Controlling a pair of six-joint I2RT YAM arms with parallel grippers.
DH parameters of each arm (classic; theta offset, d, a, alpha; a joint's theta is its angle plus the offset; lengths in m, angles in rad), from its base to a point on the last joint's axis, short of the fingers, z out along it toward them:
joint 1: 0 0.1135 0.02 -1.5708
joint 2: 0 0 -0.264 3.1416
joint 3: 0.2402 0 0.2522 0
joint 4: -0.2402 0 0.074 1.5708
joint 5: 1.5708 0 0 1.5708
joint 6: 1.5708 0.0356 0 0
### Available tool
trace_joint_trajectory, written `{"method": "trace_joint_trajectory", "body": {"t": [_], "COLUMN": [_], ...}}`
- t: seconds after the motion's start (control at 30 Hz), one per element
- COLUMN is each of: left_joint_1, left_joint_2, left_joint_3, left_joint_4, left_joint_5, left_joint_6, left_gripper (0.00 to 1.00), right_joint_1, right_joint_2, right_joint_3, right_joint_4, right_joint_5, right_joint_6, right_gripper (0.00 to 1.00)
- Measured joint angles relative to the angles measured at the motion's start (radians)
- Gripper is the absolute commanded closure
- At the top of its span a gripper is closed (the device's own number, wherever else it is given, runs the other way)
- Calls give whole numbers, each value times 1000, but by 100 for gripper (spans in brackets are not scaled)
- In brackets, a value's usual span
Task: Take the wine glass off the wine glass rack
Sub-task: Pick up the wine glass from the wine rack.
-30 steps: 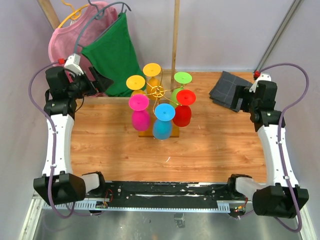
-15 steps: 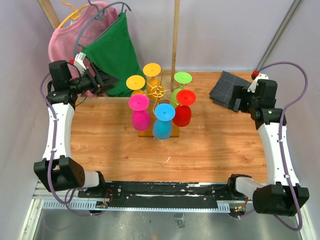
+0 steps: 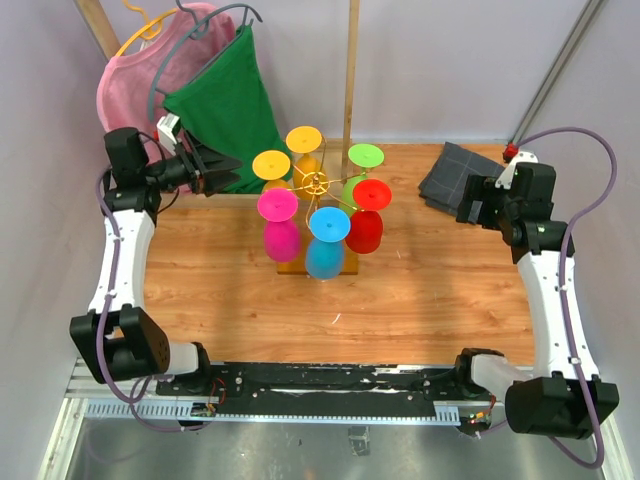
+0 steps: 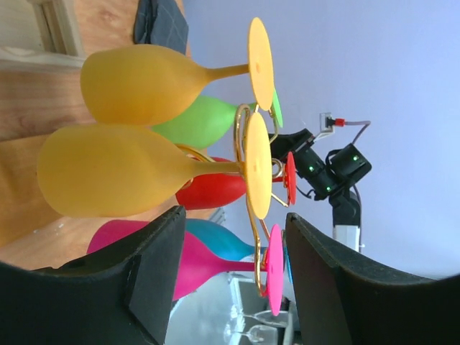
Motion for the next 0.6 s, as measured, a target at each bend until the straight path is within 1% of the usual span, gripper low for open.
{"method": "trace_joint_trajectory", "body": {"t": [0.1, 0.4, 0.6], "left_joint_1": [-1, -39, -56], "left_joint_2": [1, 1, 5], "left_joint_3": [-31, -37, -50], "left_joint_4": [30, 126, 156], "left_joint_5": [11, 26, 27], "left_joint_6": [-45, -137, -161], "left_gripper": [38, 41, 48], "right_joint_1": [0, 0, 0], "right_joint_2": [0, -26, -36], "right_joint_3": [-3, -29, -36], "right_joint_4": [-1, -4, -4], "right_joint_5": [-7, -8, -8], "right_joint_6": [0, 0, 0], "right_gripper": [2, 2, 2]}}
